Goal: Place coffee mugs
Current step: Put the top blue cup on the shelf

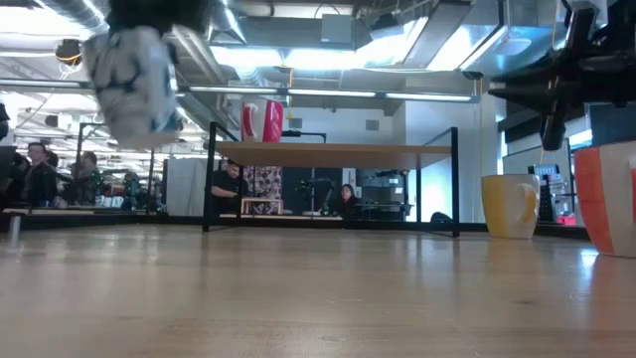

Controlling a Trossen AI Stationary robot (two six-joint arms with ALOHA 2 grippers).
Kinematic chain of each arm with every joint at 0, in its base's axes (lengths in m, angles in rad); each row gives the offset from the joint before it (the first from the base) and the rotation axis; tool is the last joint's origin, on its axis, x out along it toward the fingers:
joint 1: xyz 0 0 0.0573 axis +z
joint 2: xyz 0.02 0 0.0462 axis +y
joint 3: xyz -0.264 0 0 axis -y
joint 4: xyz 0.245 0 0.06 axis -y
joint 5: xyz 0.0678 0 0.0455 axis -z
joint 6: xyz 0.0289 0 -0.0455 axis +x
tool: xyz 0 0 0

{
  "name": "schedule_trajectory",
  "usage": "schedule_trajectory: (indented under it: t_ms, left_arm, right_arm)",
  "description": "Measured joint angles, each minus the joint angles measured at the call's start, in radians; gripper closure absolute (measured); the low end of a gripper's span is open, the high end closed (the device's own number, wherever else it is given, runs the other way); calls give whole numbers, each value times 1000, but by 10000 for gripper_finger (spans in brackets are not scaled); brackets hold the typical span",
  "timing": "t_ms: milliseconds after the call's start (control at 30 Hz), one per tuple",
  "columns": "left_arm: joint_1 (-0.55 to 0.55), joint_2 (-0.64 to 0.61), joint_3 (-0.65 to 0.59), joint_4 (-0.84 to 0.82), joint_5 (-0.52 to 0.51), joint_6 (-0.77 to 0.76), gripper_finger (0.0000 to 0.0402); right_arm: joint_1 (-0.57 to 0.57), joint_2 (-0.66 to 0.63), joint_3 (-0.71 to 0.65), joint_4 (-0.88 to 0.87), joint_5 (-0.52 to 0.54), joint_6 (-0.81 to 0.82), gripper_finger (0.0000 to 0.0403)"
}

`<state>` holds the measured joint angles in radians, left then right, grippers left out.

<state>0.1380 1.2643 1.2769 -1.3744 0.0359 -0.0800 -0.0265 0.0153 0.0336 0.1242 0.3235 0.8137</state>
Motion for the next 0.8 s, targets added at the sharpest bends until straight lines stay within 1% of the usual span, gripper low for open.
schedule_trajectory:
  t_ms: [100,167,233,300,467,567,700,800]
  left_arm:
    - [-10,8,50,30,-15,-18,386]
    - [-18,16,78,58,-11,-33,386]
    - [-29,26,100,92,-8,-49,386]
    - [-45,42,131,100,-6,-49,386]
    - [-78,111,214,110,-22,-49,386]
    - [-83,164,271,106,-51,-50,386]
    - [-78,240,366,108,-66,-87,386]
    - [-66,293,429,107,-76,-132,386]
  right_arm:
    - [0,23,39,3,-20,-41,276]
    - [0,54,79,6,-61,-89,248]
    - [0,112,132,7,-97,-137,228]
    - [1,204,194,8,-109,-178,215]
    - [1,495,398,-1,-152,-348,213]
    - [1,660,528,-49,-181,-452,218]
    - [1,836,702,-131,-242,-569,224]
    - [1,955,792,-212,-291,-613,225]
